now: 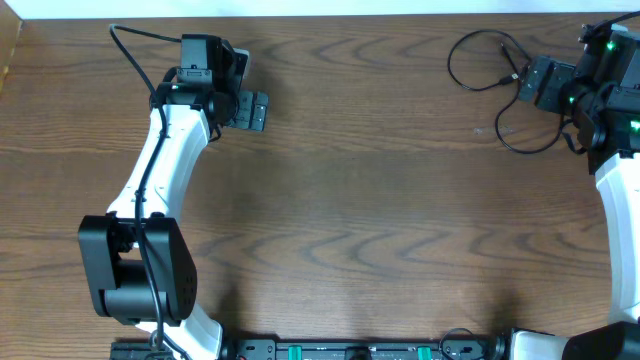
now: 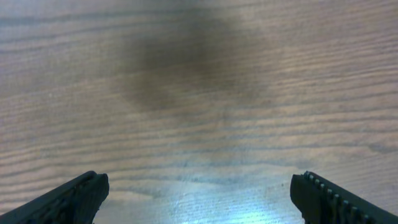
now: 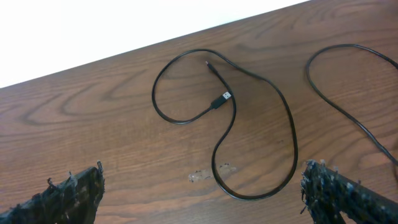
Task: Untangle cables
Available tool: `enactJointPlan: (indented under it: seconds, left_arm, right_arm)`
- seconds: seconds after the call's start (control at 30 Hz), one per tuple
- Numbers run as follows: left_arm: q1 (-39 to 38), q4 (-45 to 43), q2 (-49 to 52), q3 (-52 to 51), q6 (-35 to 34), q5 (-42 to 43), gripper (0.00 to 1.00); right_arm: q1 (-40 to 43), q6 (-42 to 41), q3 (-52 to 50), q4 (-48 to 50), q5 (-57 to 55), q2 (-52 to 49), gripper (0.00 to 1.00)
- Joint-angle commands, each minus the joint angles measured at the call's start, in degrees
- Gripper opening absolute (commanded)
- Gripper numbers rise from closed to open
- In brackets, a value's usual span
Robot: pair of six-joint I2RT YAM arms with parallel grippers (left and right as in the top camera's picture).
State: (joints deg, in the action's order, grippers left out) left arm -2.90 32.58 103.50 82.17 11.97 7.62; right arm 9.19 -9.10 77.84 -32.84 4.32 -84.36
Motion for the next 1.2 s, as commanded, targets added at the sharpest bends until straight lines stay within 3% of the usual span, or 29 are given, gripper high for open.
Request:
enactJointPlan:
  seconds: [0.0, 0.27, 0.5, 0.63, 0.93, 1.07, 1.17]
  left_arm:
    - [-0.07, -1.86, -0.22, -0.85, -0.28, 2.47, 0.98]
    - [-0.07, -4.31, -3.23, -1.38, -0.26, 4.00, 0.98]
    - [-0.35, -15.80, -10.51, -10.10, 0.22, 6.95, 0.98]
    - [-0.94, -28.22, -17.55, -21.90, 1.92, 6.93, 0.98]
    - [-1.05, -68.48, -38.82, -57.51, 2.71, 6.73, 0.98]
    - [-1.05, -78.97, -49.09, -71.89, 6.03, 6.73, 0.98]
    - [-1.05, -79.95, -54.97, -77.07, 6.19, 6.69, 0.98]
  right_arm:
    - [-0.17, 0.39, 0.13, -0.22, 0.35, 0.44, 0.99]
    - [-0.17, 0.39, 0.13, -0.22, 0.35, 0.44, 0.99]
    - [-0.17, 0.39, 0.13, -0.22, 0.35, 0.44, 0.99]
    - [-0.17, 0.39, 0.13, -0.22, 0.35, 0.44, 0.99]
    - [-0.17, 0.39, 0.13, -0.22, 0.35, 0.44, 0.99]
    - [-0.17, 0.39, 0.13, -0.22, 0.35, 0.44, 0.99]
    - [-0.17, 0.39, 0.13, -0.22, 0.35, 0.44, 0.99]
